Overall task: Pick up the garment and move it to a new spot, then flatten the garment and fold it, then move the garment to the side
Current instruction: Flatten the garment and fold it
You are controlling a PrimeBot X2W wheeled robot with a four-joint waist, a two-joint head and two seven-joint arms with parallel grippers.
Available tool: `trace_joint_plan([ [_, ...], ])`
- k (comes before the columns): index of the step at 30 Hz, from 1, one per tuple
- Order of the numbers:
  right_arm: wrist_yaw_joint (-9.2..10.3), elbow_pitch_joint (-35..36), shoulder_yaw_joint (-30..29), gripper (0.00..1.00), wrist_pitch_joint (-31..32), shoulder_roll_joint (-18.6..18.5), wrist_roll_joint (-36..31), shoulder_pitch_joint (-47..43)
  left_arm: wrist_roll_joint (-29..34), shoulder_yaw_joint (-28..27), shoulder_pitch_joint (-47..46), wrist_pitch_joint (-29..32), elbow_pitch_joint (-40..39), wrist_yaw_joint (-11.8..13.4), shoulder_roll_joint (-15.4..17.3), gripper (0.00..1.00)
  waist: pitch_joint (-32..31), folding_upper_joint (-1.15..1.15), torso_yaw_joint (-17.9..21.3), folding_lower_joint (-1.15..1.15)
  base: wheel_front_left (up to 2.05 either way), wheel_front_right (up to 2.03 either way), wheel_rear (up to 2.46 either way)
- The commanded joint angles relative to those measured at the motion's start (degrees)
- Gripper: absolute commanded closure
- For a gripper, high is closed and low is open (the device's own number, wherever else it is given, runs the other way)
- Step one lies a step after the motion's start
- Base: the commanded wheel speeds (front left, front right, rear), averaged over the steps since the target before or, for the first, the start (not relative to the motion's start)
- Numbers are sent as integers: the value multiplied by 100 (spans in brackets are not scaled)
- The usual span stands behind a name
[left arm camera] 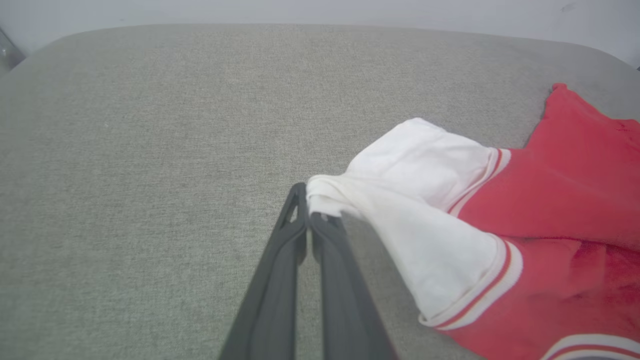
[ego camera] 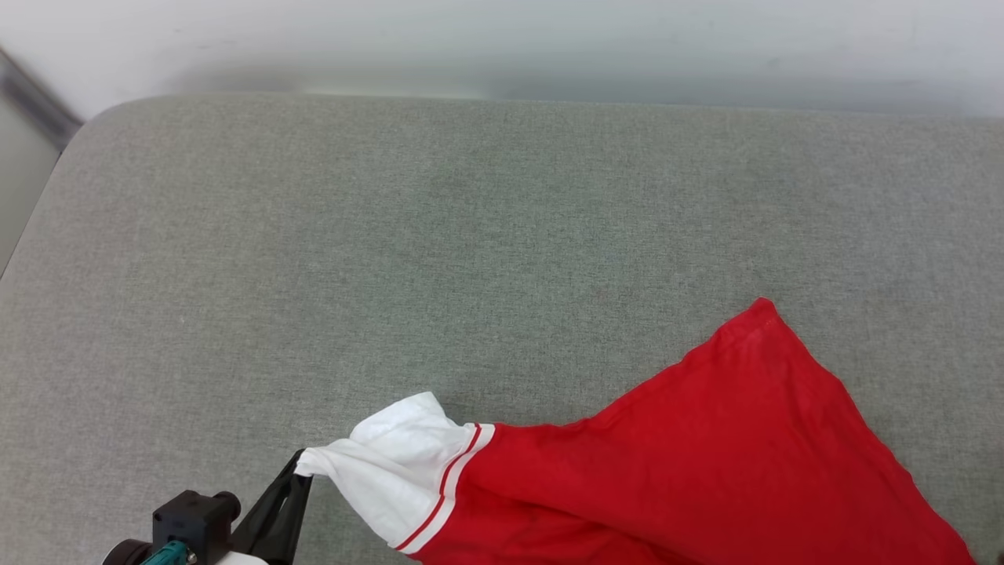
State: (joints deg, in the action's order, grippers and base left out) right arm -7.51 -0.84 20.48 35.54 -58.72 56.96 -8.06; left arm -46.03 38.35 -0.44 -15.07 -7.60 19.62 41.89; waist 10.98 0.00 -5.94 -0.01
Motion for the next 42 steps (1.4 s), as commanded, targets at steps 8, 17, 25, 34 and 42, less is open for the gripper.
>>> trace_joint_plan([
  [8, 4, 893, -958, 0, 205, -220, -330, 1208, 117, 57, -212, 49, -47, -40, -35, 100, 122, 0, -130, 1, 0, 0, 0],
  [17, 3, 1168, -103, 0, 1589, 51, -823, 3219, 284, 175, -633, 69, 76, -205, -244, 100, 516, 0, -428, 1, 0, 0, 0],
  [25, 3, 285, 1099, 0, 2127, 785, -1429, 4675, 401, 262, -972, 41, 214, -348, -516, 100, 939, 0, -714, 1, 0, 0, 0],
  [34, 3, -628, 1908, 0, 1915, 1143, -1475, 5077, 508, 329, -1282, 23, 382, -501, -774, 100, 1320, 0, -927, 1, 0, 0, 0],
  [42, -4, -905, 2553, 100, 1339, 1114, -1282, 5084, 542, 318, -1359, 16, 559, -578, -874, 100, 1271, 0, -888, 1, 0, 0, 0],
])
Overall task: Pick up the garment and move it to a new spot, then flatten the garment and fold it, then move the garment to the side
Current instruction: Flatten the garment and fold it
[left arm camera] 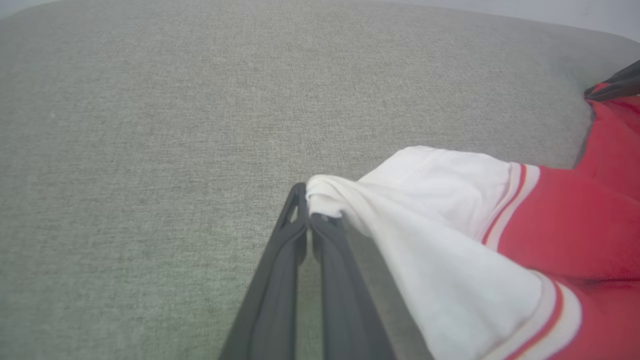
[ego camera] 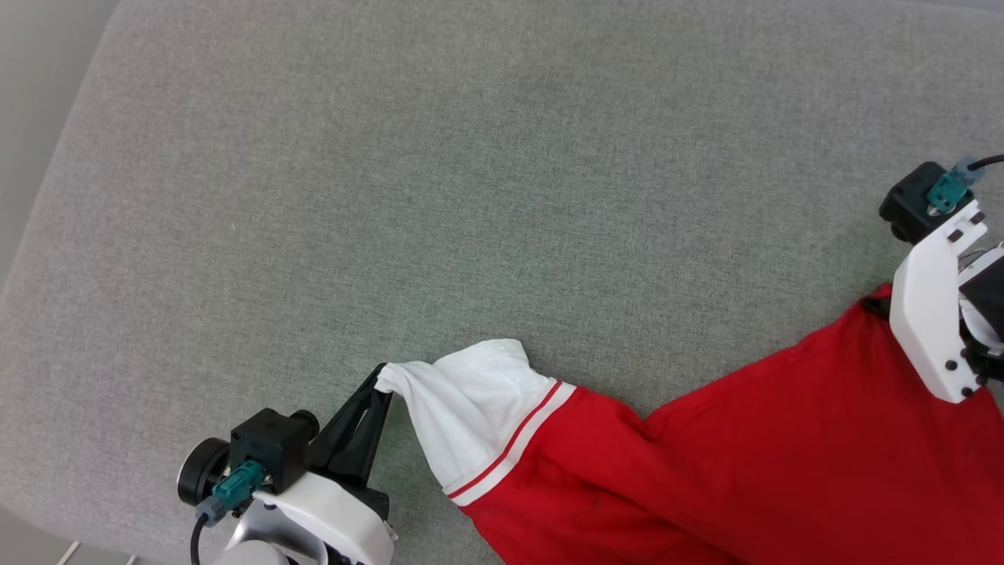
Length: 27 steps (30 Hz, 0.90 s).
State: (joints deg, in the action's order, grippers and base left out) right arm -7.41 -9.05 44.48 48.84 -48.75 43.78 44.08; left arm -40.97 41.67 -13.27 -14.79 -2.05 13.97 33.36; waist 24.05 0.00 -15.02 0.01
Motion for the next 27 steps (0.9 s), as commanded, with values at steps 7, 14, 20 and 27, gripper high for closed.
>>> trace_joint_plan([
  [7, -6, -75, 116, 100, -1076, 40, 380, 97, 104, -55, -110, -23, 97, 6, 9, 100, -598, 0, 185, -1, 0, 0, 0],
  [14, -6, 133, 73, 100, -2012, -127, 527, 96, 170, -232, -390, -16, -23, -5, 132, 100, -1194, 0, 412, -1, 0, 0, 0],
  [20, -6, 83, -484, 100, -2723, 25, 437, 231, 274, -455, -1195, 127, -140, -131, 238, 100, -1308, 0, 607, -1, 0, 0, 0],
  [27, -6, -13, -1228, 100, -3046, 362, -124, 727, 460, -671, -2709, 472, -128, -427, 210, 100, -1047, 0, 761, -1, 0, 0, 0],
])
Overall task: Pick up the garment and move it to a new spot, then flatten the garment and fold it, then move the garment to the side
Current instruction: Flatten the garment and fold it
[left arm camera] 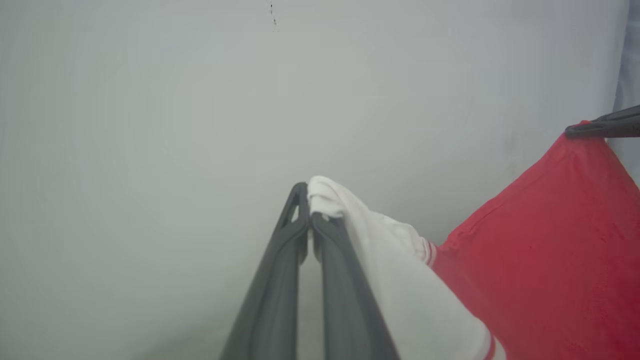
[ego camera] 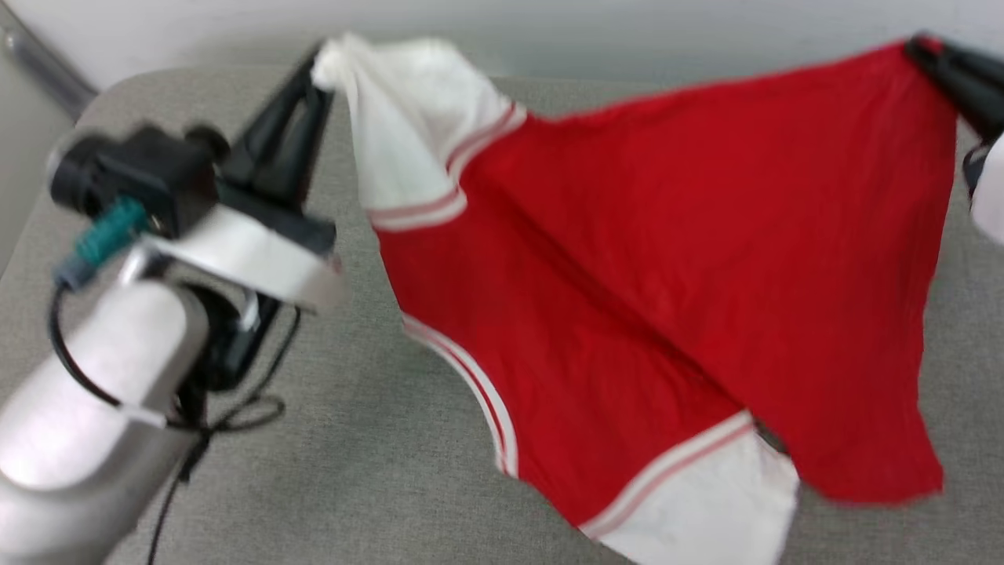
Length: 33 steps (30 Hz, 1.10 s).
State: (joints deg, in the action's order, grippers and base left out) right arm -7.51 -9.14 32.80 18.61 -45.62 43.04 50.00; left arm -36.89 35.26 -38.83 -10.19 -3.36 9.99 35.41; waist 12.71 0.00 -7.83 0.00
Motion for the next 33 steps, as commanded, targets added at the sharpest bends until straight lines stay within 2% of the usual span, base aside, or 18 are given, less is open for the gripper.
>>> trace_joint_plan([
  [1, 4, -14, -162, 100, -9, 103, -162, 256, 85, -62, -418, 74, 23, -70, -11, 100, 152, 0, 60, 0, 0, 0, 0],
  [9, 4, -163, -704, 100, 277, 565, -947, 1635, 71, -357, -2423, 489, 456, -496, -232, 100, 791, 0, 201, 0, 0, 0, 0],
  [16, 4, -683, -726, 100, 419, 930, -1510, 3290, 266, -495, -4272, 666, 1070, -905, -390, 100, 1446, 0, 207, 0, 0, 0, 0],
  [23, 4, -1413, -589, 100, 104, 1257, -1871, 4765, 500, -589, -5966, 652, 2070, -1300, -443, 100, 1947, 0, 267, 0, 0, 0, 0],
  [28, 4, -2011, -377, 100, -221, 1455, -1975, 5458, 639, -518, -6751, 555, 2632, -1506, -454, 100, 2140, 0, 345, 0, 0, 0, 0],
  [33, 4, -2555, -105, 100, -556, 1561, -1894, 5645, 602, -467, -6857, 344, 3093, -1583, -511, 100, 2232, 0, 380, 0, 0, 0, 0],
])
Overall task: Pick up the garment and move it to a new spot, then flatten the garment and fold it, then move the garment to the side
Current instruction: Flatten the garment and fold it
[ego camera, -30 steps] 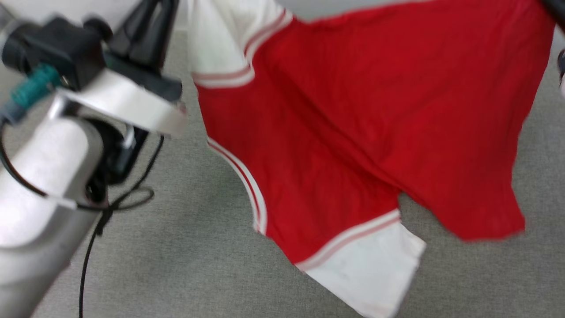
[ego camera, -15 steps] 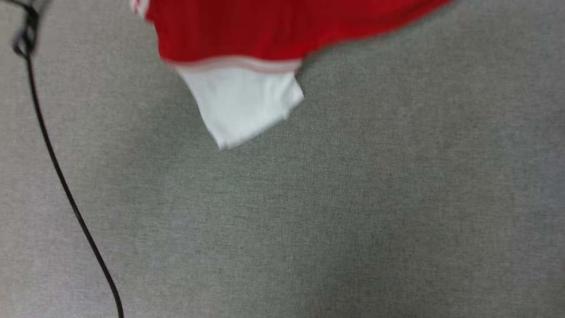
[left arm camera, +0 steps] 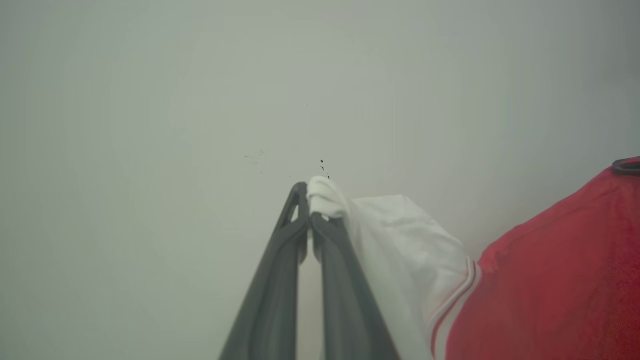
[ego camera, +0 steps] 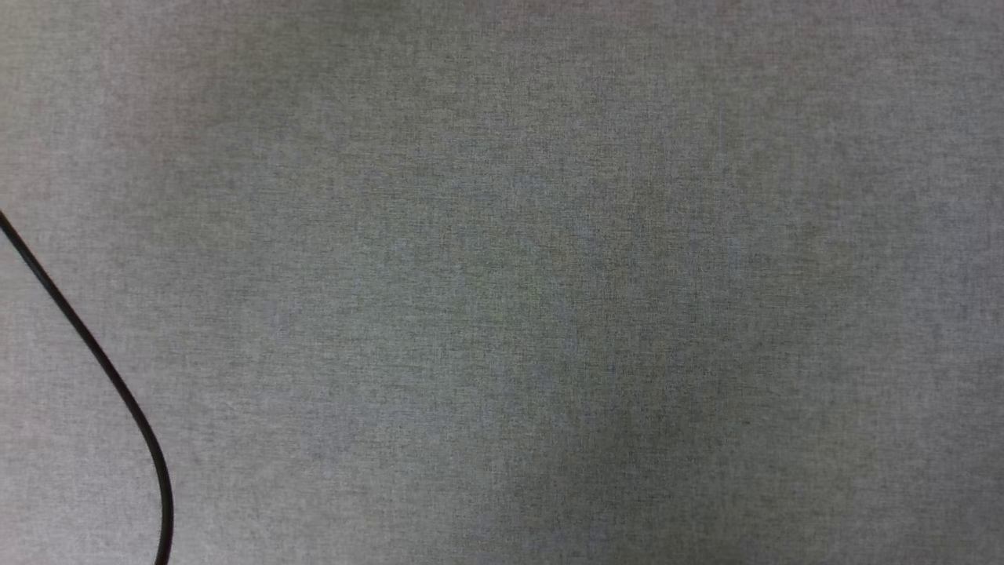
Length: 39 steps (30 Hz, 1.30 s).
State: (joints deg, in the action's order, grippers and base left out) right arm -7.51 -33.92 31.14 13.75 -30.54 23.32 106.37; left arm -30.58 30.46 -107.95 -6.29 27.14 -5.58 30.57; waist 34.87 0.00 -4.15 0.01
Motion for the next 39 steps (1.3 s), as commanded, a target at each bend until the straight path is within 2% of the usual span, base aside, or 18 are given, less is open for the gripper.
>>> trace_joint_plan([
  [1, 4, -157, 138, 100, -136, 66, 109, -43, -61, 32, 134, -87, 121, -34, -46, 100, 21, 0, 17, -1, 0, 0, 0],
  [7, 4, -550, 733, 100, -513, 76, 399, -553, -155, 208, 772, -378, 497, -79, -66, 100, -15, 0, 32, -1, 0, 0, 0],
  [15, 4, -618, 1478, 100, -990, 8, 1036, -1763, -392, 350, 2401, -725, 457, -64, 48, 100, -426, 0, 46, -1, 0, 0, 0],
  [20, 4, -385, 1933, 100, -1121, -197, 1429, -2745, -641, 308, 3810, -831, -72, 191, 89, 100, -859, 0, 42, -1, 0, 0, 0],
  [27, 4, 81, 2281, 100, -1193, -495, 1781, -4019, -927, 288, 5837, -835, -1092, 734, 402, 100, -1421, 0, 77, -1, 0, 0, 0],
  [34, 4, 507, 2334, 100, -1204, -841, 2125, -5542, -1305, 478, 7973, -772, -2083, 1312, 671, 100, -2022, 0, 51, -1, 0, 0, 0],
  [39, 4, 708, 2261, 100, -1268, -1038, 2324, -6524, -1602, 549, 9129, -778, -2465, 1600, 814, 100, -2397, 0, 20, -1, 0, 0, 0],
])
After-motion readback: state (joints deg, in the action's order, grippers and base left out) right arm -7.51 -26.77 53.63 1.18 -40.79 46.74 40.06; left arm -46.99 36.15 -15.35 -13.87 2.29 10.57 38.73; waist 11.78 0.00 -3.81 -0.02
